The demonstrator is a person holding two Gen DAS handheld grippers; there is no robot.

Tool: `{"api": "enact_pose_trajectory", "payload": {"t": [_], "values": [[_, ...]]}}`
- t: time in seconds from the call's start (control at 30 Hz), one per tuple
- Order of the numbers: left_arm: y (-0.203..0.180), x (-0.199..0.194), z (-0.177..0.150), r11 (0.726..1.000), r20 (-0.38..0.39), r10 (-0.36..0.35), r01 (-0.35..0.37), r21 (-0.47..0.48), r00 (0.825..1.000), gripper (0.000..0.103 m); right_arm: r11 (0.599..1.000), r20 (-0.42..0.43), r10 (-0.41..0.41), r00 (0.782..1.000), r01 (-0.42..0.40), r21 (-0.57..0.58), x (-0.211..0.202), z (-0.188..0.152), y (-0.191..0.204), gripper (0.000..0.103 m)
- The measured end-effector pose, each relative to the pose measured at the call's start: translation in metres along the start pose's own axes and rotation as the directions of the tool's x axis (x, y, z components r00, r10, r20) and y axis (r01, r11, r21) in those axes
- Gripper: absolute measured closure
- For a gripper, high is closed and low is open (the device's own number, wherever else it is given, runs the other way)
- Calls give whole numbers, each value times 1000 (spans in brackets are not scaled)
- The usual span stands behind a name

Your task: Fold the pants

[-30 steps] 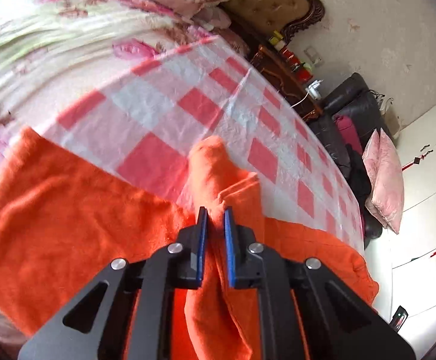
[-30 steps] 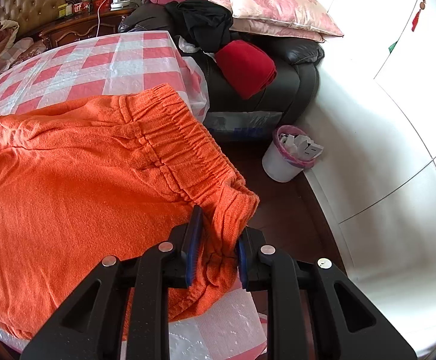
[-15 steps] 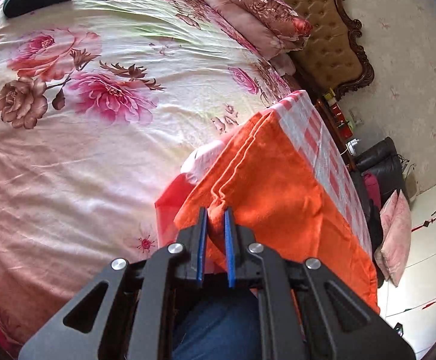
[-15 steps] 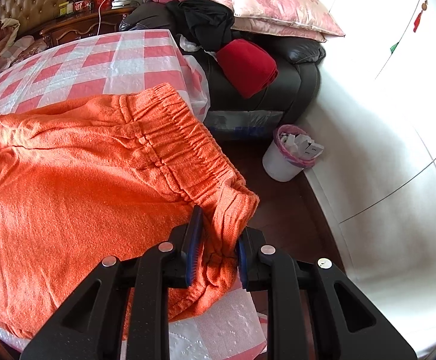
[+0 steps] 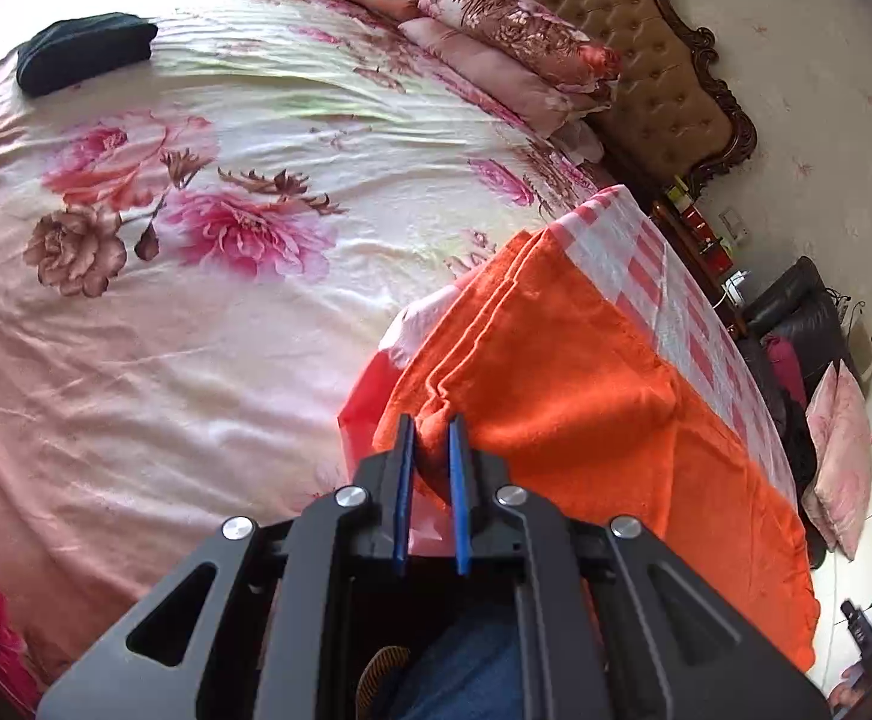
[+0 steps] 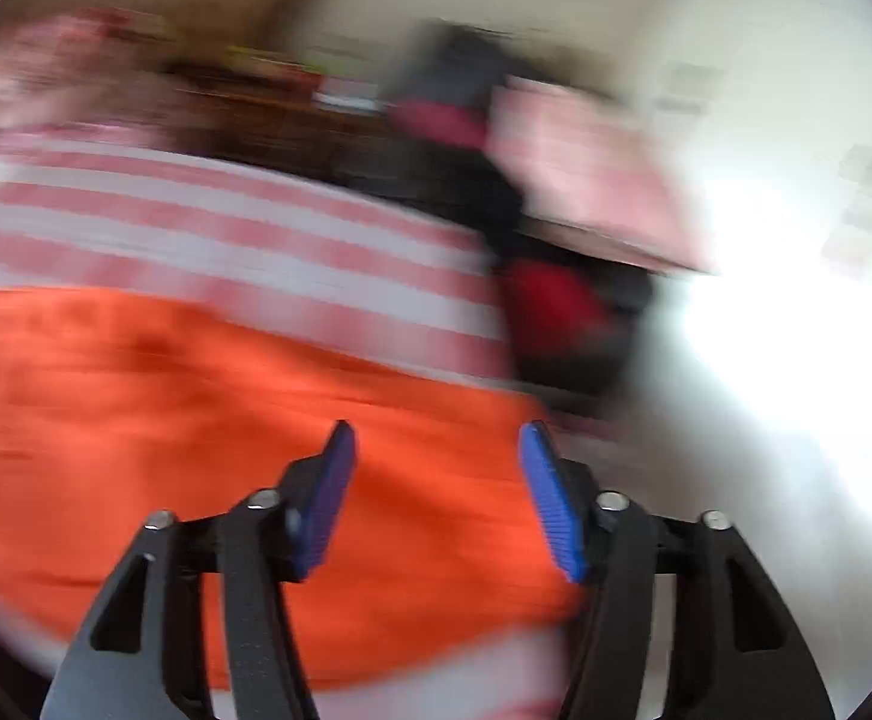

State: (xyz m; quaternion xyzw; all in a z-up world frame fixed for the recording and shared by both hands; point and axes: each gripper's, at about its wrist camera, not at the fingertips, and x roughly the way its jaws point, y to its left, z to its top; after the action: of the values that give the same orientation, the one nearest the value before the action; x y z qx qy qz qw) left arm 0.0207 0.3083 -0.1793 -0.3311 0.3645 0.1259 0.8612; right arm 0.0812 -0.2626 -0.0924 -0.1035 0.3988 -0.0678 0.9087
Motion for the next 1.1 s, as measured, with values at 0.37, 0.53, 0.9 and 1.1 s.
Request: {"api": "enact_pose_trajectory", "payload": {"t": [0.37, 0.53, 0.9, 1.1], "values": [[-6, -2, -4, 988, 48, 99, -104, 110, 994, 92, 911, -178, 343, 922, -373, -175, 44, 12, 191, 42], [2, -20, 8, 989, 91, 89, -98, 108, 992, 69, 926, -182, 290, 940, -323, -195, 50, -2, 207, 44], [-83, 80, 103, 857, -78, 73, -22, 515, 994, 51, 854, -138, 378, 916, -402, -330, 20, -17, 244, 92], [-100, 95, 94, 783, -53, 165, -98, 615, 985, 98, 886, 41, 459, 887, -461, 47, -14, 4, 102, 8]]}}
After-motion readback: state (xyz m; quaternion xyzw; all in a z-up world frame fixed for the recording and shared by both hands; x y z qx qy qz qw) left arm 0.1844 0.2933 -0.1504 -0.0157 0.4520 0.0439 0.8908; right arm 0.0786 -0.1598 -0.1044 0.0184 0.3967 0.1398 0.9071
